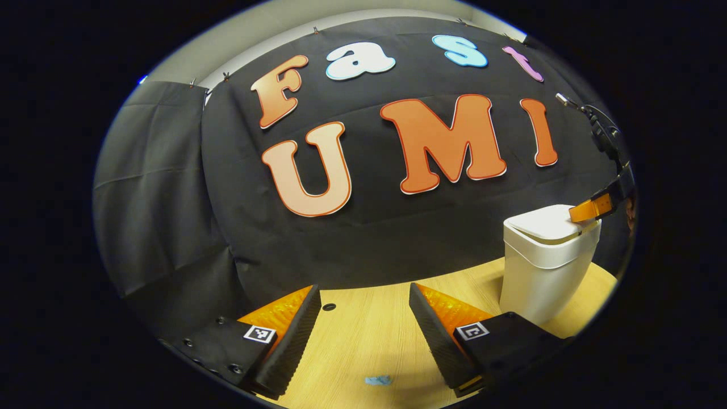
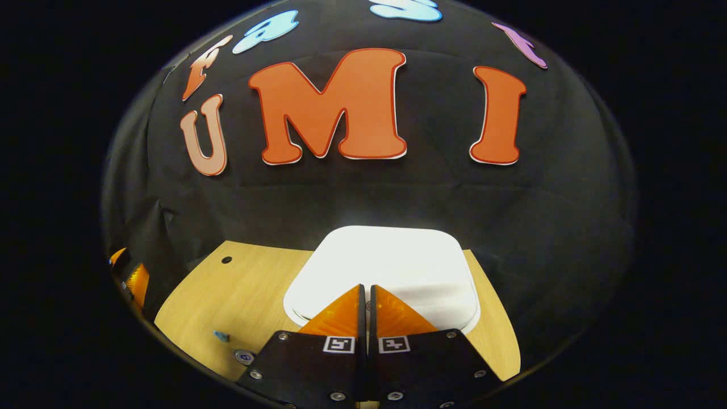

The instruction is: Press the lid of the desktop garbage bin to open it, pick up the crumpled paper on the desktop and throw it into the bin, then pick up the pop can on the desktop and drop it into the bin, and finally close the garbage bin lid.

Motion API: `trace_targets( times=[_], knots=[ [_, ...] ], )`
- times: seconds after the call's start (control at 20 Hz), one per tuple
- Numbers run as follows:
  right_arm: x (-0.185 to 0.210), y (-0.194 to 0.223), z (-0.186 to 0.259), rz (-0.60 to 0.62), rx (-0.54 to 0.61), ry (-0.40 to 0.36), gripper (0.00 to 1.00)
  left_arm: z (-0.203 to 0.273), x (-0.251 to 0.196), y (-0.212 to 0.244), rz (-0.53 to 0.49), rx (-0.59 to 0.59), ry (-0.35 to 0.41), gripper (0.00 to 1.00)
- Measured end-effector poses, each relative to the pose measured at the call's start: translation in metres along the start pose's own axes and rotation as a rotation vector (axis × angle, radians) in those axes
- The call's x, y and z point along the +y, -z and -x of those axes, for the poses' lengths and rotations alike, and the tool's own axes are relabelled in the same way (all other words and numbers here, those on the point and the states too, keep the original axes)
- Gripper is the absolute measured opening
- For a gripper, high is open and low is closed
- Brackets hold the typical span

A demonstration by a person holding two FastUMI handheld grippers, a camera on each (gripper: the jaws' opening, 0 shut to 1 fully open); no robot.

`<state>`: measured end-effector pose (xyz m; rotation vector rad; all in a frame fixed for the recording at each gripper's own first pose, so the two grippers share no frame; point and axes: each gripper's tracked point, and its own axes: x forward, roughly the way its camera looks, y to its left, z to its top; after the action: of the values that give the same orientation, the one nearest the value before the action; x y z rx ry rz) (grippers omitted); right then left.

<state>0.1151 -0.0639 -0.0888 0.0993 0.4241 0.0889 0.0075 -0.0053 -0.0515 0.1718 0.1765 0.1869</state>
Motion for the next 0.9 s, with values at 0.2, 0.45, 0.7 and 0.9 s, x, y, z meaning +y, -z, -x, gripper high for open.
trace_targets(
  times=[0.2,0.45,0.7,0.9],
  knots=[
    [0.006,-0.026,0.021,0.031,-0.105,0.035,0.01,-0.005,0.012,-0.005,0.002,-0.034,0.037,0.99],
    [0.027,-0.025,0.039,0.034,-0.141,0.045,0.01,-0.015,0.023,0.007,0.041,-0.018,0.091,0.99],
    [0.058,-0.006,0.051,-0.002,-0.145,0.001,0.01,-0.021,0.039,0.007,0.053,-0.033,0.107,0.99],
    [0.089,0.016,0.055,-0.019,-0.132,-0.059,0.01,-0.025,0.043,0.010,0.067,-0.038,0.121,0.99]
  ],
)
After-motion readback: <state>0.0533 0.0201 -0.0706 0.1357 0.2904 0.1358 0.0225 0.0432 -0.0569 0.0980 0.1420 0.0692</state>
